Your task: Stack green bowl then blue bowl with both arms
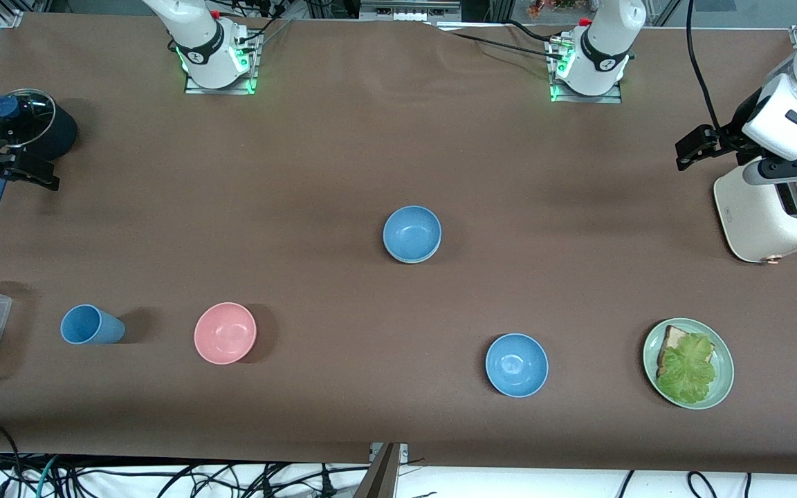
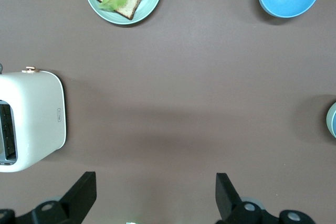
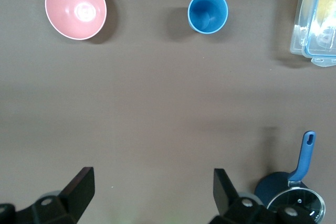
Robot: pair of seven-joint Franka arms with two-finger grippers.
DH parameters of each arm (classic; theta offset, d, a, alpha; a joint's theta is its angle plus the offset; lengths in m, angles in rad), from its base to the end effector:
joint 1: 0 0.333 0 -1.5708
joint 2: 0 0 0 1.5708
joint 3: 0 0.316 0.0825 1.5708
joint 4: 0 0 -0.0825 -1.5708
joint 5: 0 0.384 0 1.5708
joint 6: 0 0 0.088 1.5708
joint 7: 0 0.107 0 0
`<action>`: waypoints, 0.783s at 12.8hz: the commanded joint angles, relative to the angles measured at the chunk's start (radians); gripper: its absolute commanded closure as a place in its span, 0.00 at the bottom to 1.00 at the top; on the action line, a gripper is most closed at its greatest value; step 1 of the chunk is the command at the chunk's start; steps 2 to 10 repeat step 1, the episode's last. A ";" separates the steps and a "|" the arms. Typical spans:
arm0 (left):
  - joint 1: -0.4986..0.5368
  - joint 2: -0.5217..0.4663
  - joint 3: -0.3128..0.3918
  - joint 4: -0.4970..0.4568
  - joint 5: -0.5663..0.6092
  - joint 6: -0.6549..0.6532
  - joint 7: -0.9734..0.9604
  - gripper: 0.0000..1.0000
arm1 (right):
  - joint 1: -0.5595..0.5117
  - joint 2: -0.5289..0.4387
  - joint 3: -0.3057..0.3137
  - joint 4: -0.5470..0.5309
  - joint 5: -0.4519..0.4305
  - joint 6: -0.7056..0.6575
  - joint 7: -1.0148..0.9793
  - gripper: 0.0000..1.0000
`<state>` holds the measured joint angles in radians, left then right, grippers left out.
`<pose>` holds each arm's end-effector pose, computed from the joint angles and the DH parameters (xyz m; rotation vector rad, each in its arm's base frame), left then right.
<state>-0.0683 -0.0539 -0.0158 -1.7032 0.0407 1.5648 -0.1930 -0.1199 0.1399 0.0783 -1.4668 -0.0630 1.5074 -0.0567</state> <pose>0.5318 -0.0406 0.5912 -3.0820 -0.1658 0.1204 0.5884 -0.0348 0.5883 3.0904 0.0216 -0.1567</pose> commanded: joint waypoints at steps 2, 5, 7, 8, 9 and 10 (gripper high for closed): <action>-0.002 0.011 -0.004 0.028 0.011 -0.003 0.004 0.00 | 0.000 -0.003 0.000 -0.003 -0.017 0.005 -0.009 0.00; -0.002 0.011 -0.004 0.028 0.011 -0.003 0.004 0.00 | 0.000 -0.003 0.000 -0.003 -0.017 0.005 -0.009 0.00; -0.002 0.011 -0.004 0.028 0.011 -0.003 0.004 0.00 | 0.000 -0.003 0.000 -0.003 -0.017 0.005 -0.009 0.00; -0.002 0.011 -0.004 0.028 0.011 -0.003 0.004 0.00 | 0.000 -0.003 0.000 -0.003 -0.017 0.005 -0.009 0.00; -0.002 0.011 -0.004 0.028 0.011 -0.003 0.004 0.00 | 0.000 -0.003 0.000 -0.003 -0.017 0.005 -0.009 0.00; -0.002 0.011 -0.004 0.028 0.011 -0.003 0.004 0.00 | 0.000 -0.003 0.000 -0.003 -0.017 0.005 -0.009 0.00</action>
